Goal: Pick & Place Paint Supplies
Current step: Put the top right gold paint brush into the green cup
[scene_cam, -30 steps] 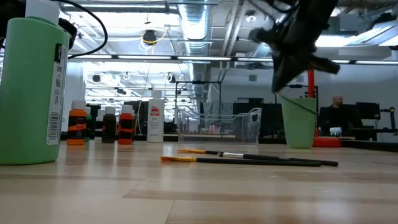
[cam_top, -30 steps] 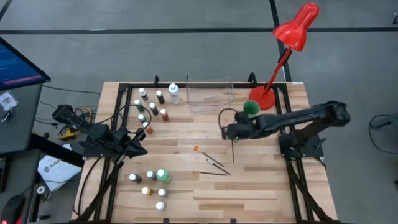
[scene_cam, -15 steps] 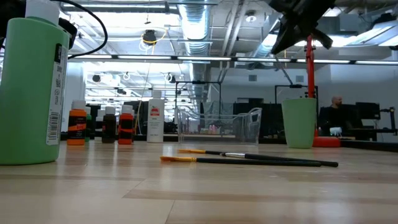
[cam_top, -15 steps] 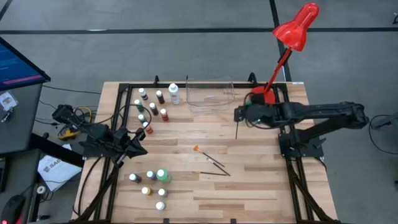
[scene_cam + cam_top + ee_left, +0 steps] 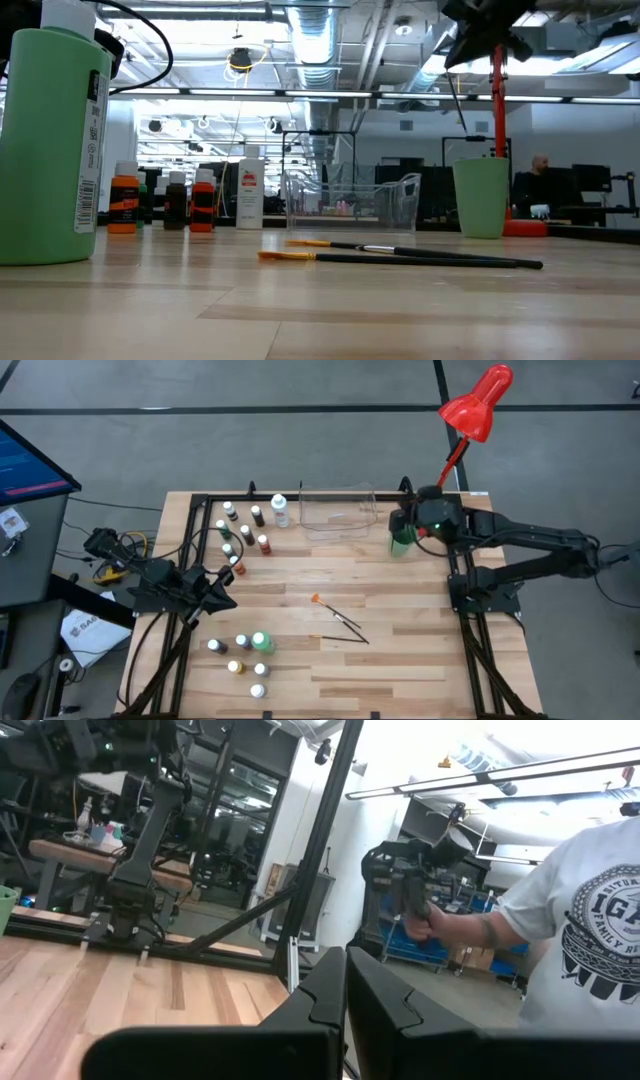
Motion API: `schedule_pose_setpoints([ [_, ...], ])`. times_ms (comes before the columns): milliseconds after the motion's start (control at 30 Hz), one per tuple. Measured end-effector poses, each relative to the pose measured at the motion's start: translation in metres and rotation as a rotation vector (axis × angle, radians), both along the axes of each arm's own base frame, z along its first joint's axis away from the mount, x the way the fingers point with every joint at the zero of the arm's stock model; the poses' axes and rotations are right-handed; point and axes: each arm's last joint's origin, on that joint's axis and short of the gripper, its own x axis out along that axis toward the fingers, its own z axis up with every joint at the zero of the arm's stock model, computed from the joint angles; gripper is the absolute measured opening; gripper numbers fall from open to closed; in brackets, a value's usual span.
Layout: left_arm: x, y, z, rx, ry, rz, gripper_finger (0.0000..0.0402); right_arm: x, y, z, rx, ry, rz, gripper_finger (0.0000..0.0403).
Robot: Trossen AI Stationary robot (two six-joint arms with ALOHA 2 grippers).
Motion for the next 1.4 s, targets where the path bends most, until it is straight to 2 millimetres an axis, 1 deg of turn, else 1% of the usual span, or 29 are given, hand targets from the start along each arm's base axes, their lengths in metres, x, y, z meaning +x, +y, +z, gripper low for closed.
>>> schedule_pose_setpoints([
  [167, 0.000, 0.000, 0.000, 0.000, 0.000, 0.000, 0.0002, -0.008, -0.005, 0.009, -0.059, 0.002, 0.005, 0.0000],
  [367, 0.000, 0.000, 0.000, 0.000, 0.000, 0.000, 0.0002, -0.017, -0.003, 0.004, -0.116, -0.042, 0.031, 0.0000],
  [433, 0.000, 0.000, 0.000, 0.000, 0.000, 0.000, 0.0002, -0.021, -0.001, 0.001, -0.181, -0.044, 0.043, 0.0000],
  [567, 0.000, 0.000, 0.000, 0.000, 0.000, 0.000, 0.0002, -0.028, 0.007, 0.003, -0.314, -0.104, 0.050, 0.0000],
  [667, 0.000, 0.000, 0.000, 0.000, 0.000, 0.000, 0.0002, -0.035, 0.010, 0.000, -0.348, -0.108, 0.048, 0.0000],
  [867, 0.000, 0.000, 0.000, 0.000, 0.000, 0.000, 0.0002, -0.044, 0.011, -0.025, -0.355, -0.039, 0.012, 0.0000],
  [1067, 0.000, 0.000, 0.000, 0.000, 0.000, 0.000, 0.0002, -0.053, 0.012, -0.059, -0.350, -0.037, 0.008, 0.0000],
  [1167, 0.000, 0.000, 0.000, 0.000, 0.000, 0.000, 0.0002, -0.056, 0.012, -0.078, -0.347, -0.019, 0.008, 0.0000],
  [1400, 0.000, 0.000, 0.000, -0.001, 0.000, 0.000, 0.0002, -0.062, 0.013, -0.115, -0.349, -0.032, 0.006, 0.0000],
])
